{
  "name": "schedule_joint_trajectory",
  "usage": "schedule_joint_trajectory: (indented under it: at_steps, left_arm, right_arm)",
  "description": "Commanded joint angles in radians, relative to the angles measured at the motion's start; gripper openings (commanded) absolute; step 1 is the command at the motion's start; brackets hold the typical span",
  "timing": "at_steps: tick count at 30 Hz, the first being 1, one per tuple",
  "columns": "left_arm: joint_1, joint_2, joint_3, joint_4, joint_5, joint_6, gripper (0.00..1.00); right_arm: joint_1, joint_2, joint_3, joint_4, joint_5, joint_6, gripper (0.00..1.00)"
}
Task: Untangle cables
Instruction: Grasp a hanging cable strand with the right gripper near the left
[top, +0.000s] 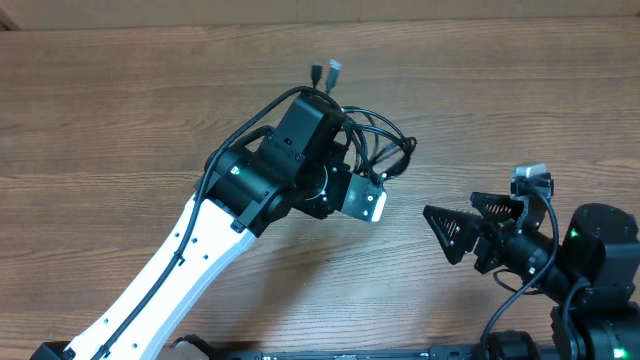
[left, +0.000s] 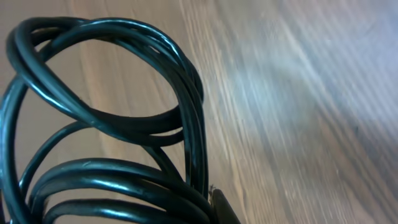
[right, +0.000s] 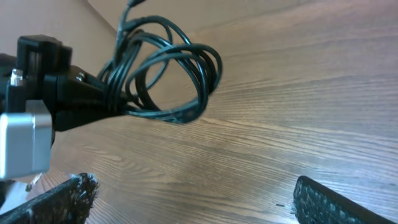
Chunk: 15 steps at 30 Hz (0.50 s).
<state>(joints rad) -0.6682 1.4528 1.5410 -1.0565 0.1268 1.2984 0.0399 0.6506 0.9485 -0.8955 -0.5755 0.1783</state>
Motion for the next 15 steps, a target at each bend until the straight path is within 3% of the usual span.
schedule_joint_trajectory:
  at_steps: [1,6,15]
  left_arm:
    - [-0.006,-0.024,0.026,-0.017,0.303,0.479,0.04]
    - [-0.006,-0.024,0.026,-0.024,0.47,0.553,0.04]
    - [-0.006,-0.024,0.026,-0.044,0.476,0.565,0.04]
  right_arm:
    - [-0.002,0.034,0.065,-0.008,0.006,-0.024,1.0]
    - [-0.002,0.131,0.112,-0.012,0.006,-0.026,1.0]
    - [-0.002,0.229,0.188,-0.03,-0.021,-0.083,1.0]
